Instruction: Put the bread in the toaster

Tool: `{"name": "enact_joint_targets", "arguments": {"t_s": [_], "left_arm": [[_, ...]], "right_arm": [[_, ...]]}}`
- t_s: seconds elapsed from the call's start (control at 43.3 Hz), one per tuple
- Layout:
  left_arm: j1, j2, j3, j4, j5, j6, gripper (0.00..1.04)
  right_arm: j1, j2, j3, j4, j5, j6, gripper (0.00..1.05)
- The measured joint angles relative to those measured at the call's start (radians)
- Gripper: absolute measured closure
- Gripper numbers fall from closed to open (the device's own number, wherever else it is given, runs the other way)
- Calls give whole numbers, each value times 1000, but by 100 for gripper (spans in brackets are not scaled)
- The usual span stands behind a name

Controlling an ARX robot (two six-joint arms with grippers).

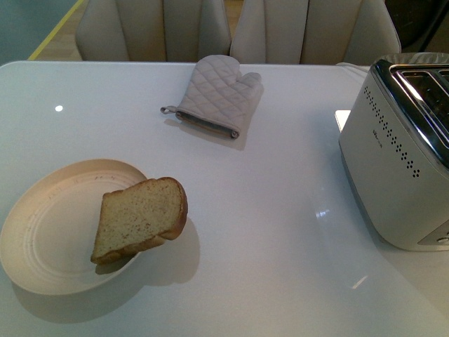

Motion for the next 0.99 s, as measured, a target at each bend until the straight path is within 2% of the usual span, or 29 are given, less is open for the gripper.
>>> {"name": "enact_joint_targets", "arguments": {"t_s": [0.416, 0.439, 0.508, 0.554, 0.647, 0.739, 0.993], "left_arm": [[0, 0, 0, 0, 0, 0, 7], [-4, 18, 12, -36, -16, -23, 7], [-12, 189, 133, -294, -51, -191, 7], [-18, 311, 185, -351, -48, -313, 7], [-11, 462, 220, -259, -8, -399, 7], [19, 633, 249, -93, 24, -415, 7], [94, 1165, 331, 333, 29, -406, 7]], "right_arm": [[0, 0, 0, 0, 0, 0, 9], [0, 0, 0, 0, 0, 0, 9], [0, 0, 0, 0, 1, 0, 9], [0, 0, 0, 0, -1, 0, 9], [0, 0, 0, 0, 0, 0, 9], [0, 0, 0, 0, 0, 0, 9], [0, 0, 0, 0, 0, 0, 9]]}}
